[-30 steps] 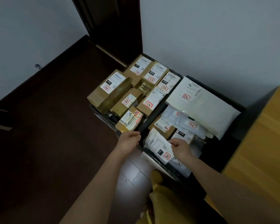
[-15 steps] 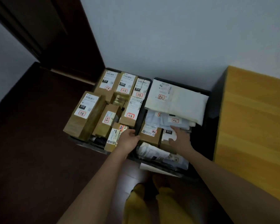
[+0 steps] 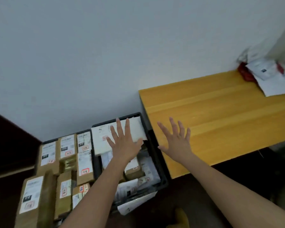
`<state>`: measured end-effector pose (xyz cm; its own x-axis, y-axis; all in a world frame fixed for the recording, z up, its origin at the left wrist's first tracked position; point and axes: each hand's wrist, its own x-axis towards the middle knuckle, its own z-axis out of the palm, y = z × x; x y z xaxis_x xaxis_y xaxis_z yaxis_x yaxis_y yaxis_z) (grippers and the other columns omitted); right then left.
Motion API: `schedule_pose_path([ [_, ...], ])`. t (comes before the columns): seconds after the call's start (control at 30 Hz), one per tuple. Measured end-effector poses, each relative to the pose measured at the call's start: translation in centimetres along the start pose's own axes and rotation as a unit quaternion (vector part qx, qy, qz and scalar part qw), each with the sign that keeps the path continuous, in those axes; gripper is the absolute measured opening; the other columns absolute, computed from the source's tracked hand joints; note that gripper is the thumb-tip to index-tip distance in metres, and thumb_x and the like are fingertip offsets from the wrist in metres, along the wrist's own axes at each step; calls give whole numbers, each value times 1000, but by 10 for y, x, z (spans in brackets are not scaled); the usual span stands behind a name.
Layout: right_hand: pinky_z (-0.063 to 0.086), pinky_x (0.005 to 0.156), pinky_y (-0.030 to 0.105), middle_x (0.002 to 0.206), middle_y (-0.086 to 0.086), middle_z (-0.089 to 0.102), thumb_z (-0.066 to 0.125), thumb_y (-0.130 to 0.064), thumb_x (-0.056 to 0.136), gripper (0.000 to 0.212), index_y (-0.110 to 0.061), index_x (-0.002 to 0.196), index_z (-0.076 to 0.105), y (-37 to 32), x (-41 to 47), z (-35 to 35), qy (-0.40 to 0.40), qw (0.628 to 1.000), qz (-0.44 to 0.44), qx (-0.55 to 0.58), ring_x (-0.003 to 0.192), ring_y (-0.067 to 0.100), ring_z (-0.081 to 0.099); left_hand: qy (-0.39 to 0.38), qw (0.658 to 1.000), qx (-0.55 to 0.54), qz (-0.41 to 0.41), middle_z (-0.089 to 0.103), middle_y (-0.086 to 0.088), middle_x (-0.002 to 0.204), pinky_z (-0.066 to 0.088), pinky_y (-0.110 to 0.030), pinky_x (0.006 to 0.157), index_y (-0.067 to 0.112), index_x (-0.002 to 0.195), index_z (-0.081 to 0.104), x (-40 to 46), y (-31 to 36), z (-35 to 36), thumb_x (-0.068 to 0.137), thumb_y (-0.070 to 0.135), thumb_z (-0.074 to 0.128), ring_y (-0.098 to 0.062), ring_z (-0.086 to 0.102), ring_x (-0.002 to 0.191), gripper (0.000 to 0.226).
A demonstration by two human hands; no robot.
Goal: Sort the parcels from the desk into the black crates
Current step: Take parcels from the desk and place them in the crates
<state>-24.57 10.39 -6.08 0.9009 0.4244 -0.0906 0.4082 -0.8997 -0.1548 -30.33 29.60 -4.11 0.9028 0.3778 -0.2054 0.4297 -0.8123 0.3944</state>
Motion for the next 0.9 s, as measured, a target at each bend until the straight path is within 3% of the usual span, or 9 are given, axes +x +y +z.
schedule_pose_path([
  [0.17, 3, 115, 67, 161, 3, -26, 55, -59, 92, 98, -49, 144, -27, 83, -10, -32, 56, 995, 84, -12, 150, 37, -14, 5, 991, 76, 111, -29, -2, 160, -2, -61, 117, 32, 154, -15, 19, 96, 11, 95, 59, 43, -34, -21, 148, 87],
  [0.33, 2, 115, 67, 162, 3, -23, 57, -57, 92, 95, -48, 149, -19, 181, -23, -60, 82, 987, 141, -1, 150, 36, -13, -9, 976, 103, 190, -34, 0, 157, -5, -60, 116, 34, 153, -18, 32, 206, 39, 95, 57, 44, -33, -25, 147, 87],
  [0.7, 1, 115, 67, 162, 3, -17, 61, -54, 90, 95, -49, 151, -12, 423, -53, -120, 112, 959, 262, -4, 150, 36, -8, -61, 956, 117, 264, -33, -1, 158, 0, -62, 117, 33, 155, -12, 40, 450, 139, 96, 57, 44, -35, -22, 147, 85],
  [0.9, 0, 116, 67, 162, 3, -16, 60, -52, 91, 91, -50, 151, -8, 506, -57, -121, 103, 940, 323, 39, 150, 36, -7, -89, 937, 127, 313, -36, 3, 156, -5, -61, 116, 34, 154, -14, 51, 532, 177, 96, 55, 44, -34, -26, 146, 85],
])
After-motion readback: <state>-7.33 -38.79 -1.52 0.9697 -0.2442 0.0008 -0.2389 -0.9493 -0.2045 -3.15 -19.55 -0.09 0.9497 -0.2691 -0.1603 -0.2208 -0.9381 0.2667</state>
